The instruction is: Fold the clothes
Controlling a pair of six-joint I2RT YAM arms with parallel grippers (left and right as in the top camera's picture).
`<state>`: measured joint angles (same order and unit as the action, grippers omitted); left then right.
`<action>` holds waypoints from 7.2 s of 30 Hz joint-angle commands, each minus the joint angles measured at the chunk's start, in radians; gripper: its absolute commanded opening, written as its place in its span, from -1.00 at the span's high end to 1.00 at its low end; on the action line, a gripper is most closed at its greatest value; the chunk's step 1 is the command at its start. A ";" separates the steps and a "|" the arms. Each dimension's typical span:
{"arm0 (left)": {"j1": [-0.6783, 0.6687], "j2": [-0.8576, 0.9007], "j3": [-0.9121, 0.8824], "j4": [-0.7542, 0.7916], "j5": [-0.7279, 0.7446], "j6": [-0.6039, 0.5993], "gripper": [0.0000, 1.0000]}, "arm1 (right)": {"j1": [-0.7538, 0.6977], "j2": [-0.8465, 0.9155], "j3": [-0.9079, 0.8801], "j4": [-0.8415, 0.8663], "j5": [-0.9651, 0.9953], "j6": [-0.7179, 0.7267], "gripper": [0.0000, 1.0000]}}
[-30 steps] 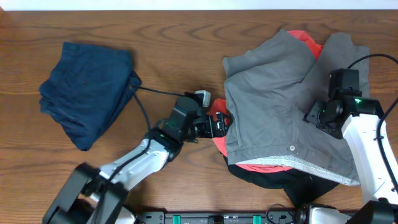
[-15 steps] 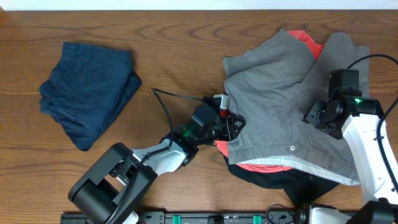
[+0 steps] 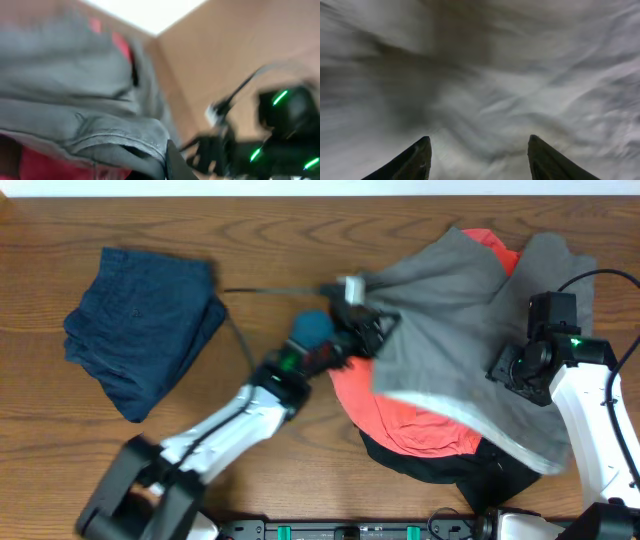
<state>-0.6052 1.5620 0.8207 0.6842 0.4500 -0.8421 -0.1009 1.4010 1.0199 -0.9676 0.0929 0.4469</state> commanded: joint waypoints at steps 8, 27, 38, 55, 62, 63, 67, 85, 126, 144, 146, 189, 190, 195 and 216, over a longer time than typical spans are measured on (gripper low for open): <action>0.422 -0.187 0.033 -0.325 -0.019 0.003 0.88 | -0.010 -0.011 0.000 -0.033 -0.103 -0.113 -0.17; 0.637 -0.189 0.033 -0.703 -0.024 0.135 0.88 | -0.003 -0.006 -0.352 0.401 -0.385 -0.263 0.76; 0.637 -0.189 0.032 -0.769 -0.023 0.176 0.88 | -0.023 0.016 -0.529 0.734 0.015 -0.222 0.73; 0.681 -0.190 0.032 -0.868 -0.146 0.296 0.88 | -0.611 0.018 -0.506 0.596 0.254 0.066 0.72; 0.708 -0.189 0.032 -0.889 -0.155 0.296 0.87 | -0.638 0.014 -0.428 0.675 -0.311 -0.190 0.42; 0.708 -0.189 0.032 -0.889 -0.156 0.296 0.88 | -0.626 0.012 -0.407 0.666 -0.372 -0.215 0.39; 0.708 -0.189 0.032 -0.895 -0.156 0.295 0.88 | -0.555 0.000 -0.330 0.638 -0.596 -0.306 0.35; 0.706 -0.189 0.032 -0.934 -0.156 0.295 0.88 | -0.171 0.269 -0.307 0.792 -0.459 -0.482 0.46; 0.705 -0.189 0.032 -0.983 -0.146 0.288 0.86 | -0.462 0.438 0.192 0.296 -0.556 -0.426 0.17; 0.705 -0.189 0.032 -0.990 -0.145 0.288 0.86 | -0.325 0.438 -0.045 0.232 0.036 -0.236 0.08; 0.705 -0.189 0.032 -0.994 -0.145 0.288 0.86 | -0.368 0.438 -0.040 0.236 0.117 -0.150 0.09; 0.704 -0.189 0.032 -0.998 -0.148 0.288 0.86 | -0.275 0.402 0.008 -0.040 -0.231 -0.285 0.42; 0.704 -0.189 0.032 -0.998 -0.148 0.288 0.86 | -0.276 0.402 -0.029 -0.005 -0.229 -0.283 0.42; 0.704 -0.189 0.032 -0.998 -0.148 0.288 0.85 | -0.322 0.402 -0.143 0.120 -0.049 -0.135 0.60; 0.634 -0.183 0.037 -0.671 -0.255 0.320 0.88 | -0.536 0.206 0.014 0.127 -0.624 -0.393 0.54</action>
<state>0.0551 1.3895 0.8421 -0.0257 0.2798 -0.5438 -0.7006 1.6627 1.0157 -0.8520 -0.4095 0.1478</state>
